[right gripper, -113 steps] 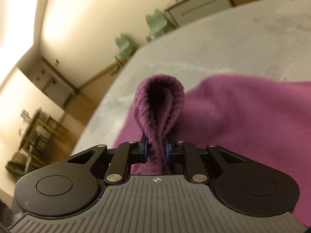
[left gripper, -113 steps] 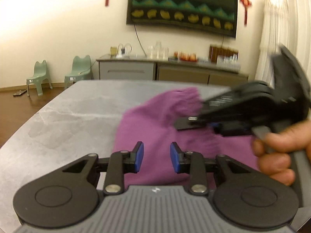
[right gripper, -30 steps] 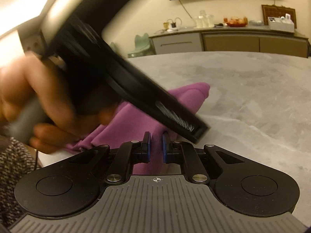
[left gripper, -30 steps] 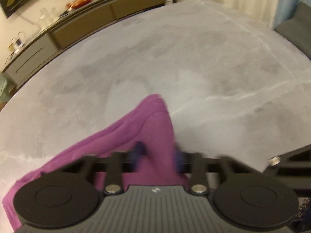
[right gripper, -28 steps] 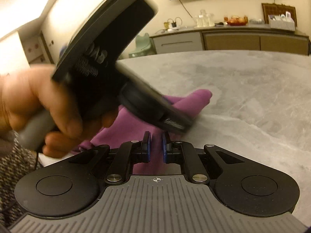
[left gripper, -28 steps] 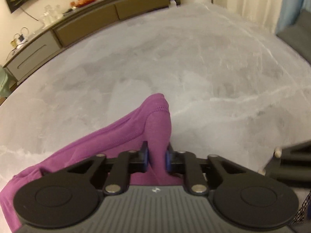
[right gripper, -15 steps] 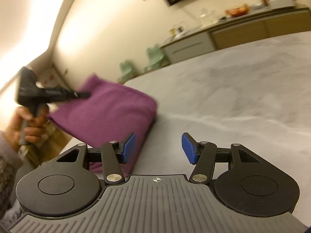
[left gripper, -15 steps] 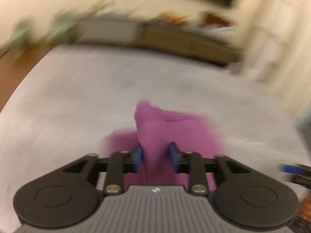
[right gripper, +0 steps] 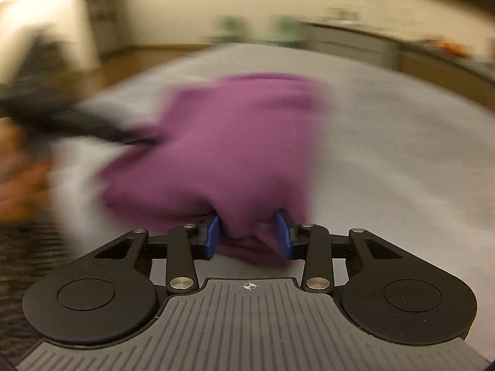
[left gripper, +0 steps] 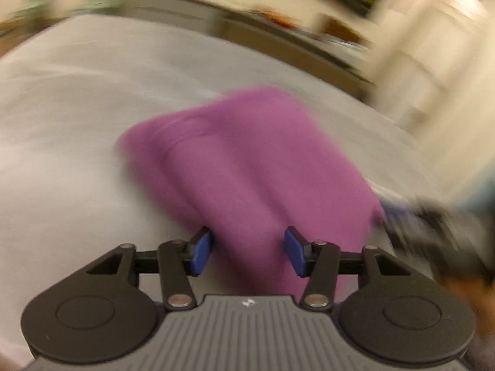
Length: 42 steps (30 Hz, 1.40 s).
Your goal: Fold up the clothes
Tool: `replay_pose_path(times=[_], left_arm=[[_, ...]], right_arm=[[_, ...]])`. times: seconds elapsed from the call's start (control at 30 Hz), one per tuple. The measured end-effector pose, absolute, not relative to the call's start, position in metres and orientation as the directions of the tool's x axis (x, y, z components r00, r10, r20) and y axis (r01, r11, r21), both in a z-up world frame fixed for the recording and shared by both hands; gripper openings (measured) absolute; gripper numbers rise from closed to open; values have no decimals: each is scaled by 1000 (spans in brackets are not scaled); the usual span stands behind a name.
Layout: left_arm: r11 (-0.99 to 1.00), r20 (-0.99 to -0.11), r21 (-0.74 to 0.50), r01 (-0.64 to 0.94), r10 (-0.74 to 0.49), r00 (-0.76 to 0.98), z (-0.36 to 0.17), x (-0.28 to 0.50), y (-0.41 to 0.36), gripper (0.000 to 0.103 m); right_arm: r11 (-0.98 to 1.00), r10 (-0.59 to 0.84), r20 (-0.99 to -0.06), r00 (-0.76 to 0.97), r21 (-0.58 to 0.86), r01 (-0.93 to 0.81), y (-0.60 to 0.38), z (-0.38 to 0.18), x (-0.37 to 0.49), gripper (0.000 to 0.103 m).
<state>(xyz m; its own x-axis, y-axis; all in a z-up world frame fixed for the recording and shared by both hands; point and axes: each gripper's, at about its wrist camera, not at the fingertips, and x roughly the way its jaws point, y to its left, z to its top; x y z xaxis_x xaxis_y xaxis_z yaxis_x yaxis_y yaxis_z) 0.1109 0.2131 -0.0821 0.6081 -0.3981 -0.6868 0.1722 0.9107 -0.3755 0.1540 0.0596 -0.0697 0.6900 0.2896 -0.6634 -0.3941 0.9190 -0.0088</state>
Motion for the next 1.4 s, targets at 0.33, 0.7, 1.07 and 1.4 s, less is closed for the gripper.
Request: replay_pose_path(times=[0.33,0.7,1.07,1.4], left_arm=[[828,-579,-552,97,-465,670,-91,129,236,54],[917,-634,-391,83,-333,698,-90,125,216,48],[930,-622,-10,368,-294,725,-1,200,140,52],[935,-717,-57,351,-283,637,-67,261,131,77]], right_arm=[[893,401,-574,714,418,-165,-60,-70,139,66],[862,427,-622,657,60,-504,71,-78,114,70],[926,367,-511,777,127,-354,1,-5,151,62],[917,341,-642,687,67,-392,6,-49,191,44]])
